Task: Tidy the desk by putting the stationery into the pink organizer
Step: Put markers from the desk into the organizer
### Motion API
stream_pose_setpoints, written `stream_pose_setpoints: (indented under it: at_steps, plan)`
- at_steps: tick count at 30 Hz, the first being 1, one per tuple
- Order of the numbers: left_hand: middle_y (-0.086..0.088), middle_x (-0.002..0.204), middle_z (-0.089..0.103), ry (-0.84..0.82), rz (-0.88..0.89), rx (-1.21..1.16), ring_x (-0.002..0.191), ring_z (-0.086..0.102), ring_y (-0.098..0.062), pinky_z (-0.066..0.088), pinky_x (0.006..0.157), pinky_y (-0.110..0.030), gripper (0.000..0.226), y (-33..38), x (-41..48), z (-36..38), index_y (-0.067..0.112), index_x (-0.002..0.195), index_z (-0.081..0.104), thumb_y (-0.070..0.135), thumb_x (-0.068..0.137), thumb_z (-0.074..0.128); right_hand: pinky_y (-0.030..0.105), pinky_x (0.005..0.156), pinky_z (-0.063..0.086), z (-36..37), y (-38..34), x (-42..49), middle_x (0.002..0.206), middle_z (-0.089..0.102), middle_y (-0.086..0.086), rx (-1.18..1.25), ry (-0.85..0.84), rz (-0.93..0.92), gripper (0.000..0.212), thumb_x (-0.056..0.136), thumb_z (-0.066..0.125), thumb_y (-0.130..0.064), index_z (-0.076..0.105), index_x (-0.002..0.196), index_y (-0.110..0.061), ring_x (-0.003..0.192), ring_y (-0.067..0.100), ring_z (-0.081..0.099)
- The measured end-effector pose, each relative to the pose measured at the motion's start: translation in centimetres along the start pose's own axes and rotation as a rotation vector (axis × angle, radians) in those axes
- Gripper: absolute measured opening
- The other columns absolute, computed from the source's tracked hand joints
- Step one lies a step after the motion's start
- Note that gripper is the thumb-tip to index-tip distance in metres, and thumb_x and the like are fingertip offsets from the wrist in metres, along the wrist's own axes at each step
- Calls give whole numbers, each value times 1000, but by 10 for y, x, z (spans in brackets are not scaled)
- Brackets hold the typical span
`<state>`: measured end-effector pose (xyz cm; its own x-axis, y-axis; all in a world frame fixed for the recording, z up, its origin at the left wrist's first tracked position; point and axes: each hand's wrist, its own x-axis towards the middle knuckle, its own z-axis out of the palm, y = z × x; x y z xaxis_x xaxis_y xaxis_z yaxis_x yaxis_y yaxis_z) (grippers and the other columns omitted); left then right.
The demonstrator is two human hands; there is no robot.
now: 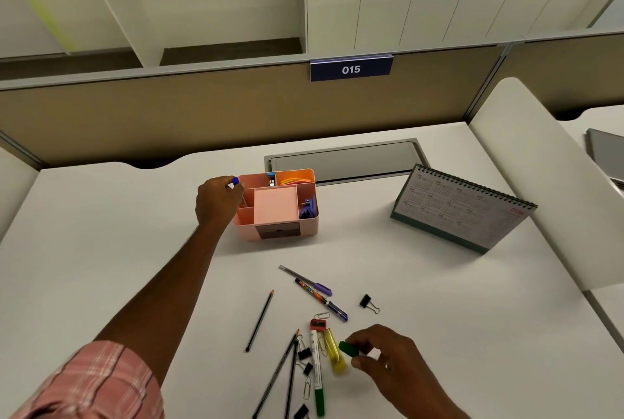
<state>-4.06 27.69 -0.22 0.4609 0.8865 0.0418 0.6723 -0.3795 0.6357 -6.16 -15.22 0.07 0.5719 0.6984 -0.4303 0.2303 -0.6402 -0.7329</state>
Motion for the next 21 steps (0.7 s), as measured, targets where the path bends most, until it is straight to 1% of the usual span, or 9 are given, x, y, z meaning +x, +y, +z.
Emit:
stream_pose_setpoints:
  at_steps: [2,4,7,12,14,16,18,19,21]
  plan:
    - [-16,121,74,-11,-6,6,105,71,-34,56,94,-42,41,-1,1,0,4,128,71,31,97,69,24,81,56,-1,-1,0,104,67,-29,94,48,17,35,87,81,-23,69,103,-51,101,-1,64]
    - [-16,123,73,-14,-22,9,106,71,-34,56,95,-42,42,-2,1,0,4,130,70,31,97,70,25,77,58,-2,-3,1,101,70,-27,187,99,50,34,86,82,-18,72,102,-46,94,0,67]
    - [-17,127,71,-6,-50,6,112,69,-34,54,99,-44,46,-3,-1,1,5,134,66,32,97,70,33,70,61,-3,-2,4,94,76,-12,329,169,86,33,84,82,-13,77,97,-42,84,10,71]
    - [-16,143,61,17,-161,-77,128,61,-33,51,103,-46,61,13,-25,-2,7,149,51,35,97,69,40,79,62,-6,0,9,95,77,-5,478,204,111,32,85,81,-10,78,99,-39,91,15,71]
    - [-16,149,54,32,-169,-75,136,53,-34,49,106,-46,66,26,-47,-4,9,153,44,33,97,68,36,74,63,-6,1,10,94,76,-2,541,222,113,36,87,78,-7,77,103,-39,89,20,71]
    - [-15,143,56,27,-103,-119,131,55,-31,51,102,-43,62,41,-75,-6,11,150,47,31,96,70,32,68,60,-6,0,10,92,73,3,607,241,95,39,89,76,-4,75,109,-38,88,30,70]
    - [-7,132,63,-49,-29,-242,119,61,-23,56,96,-39,50,55,-110,-10,16,140,58,30,94,72,33,68,60,-7,-2,9,92,72,5,655,246,84,39,90,75,-5,73,114,-35,89,34,70]
    - [-1,126,68,-132,-17,-329,113,64,-17,57,95,-36,40,61,-128,-12,20,132,64,29,94,73,33,69,60,-8,-4,9,93,73,5,667,245,85,36,90,75,-7,72,114,-34,89,33,70]
    - [12,111,75,-363,-14,-476,100,69,-6,59,92,-32,19,71,-167,-17,31,113,74,29,94,74,32,69,60,-8,-8,9,94,74,4,678,256,96,28,89,77,-9,72,109,-28,89,30,72]
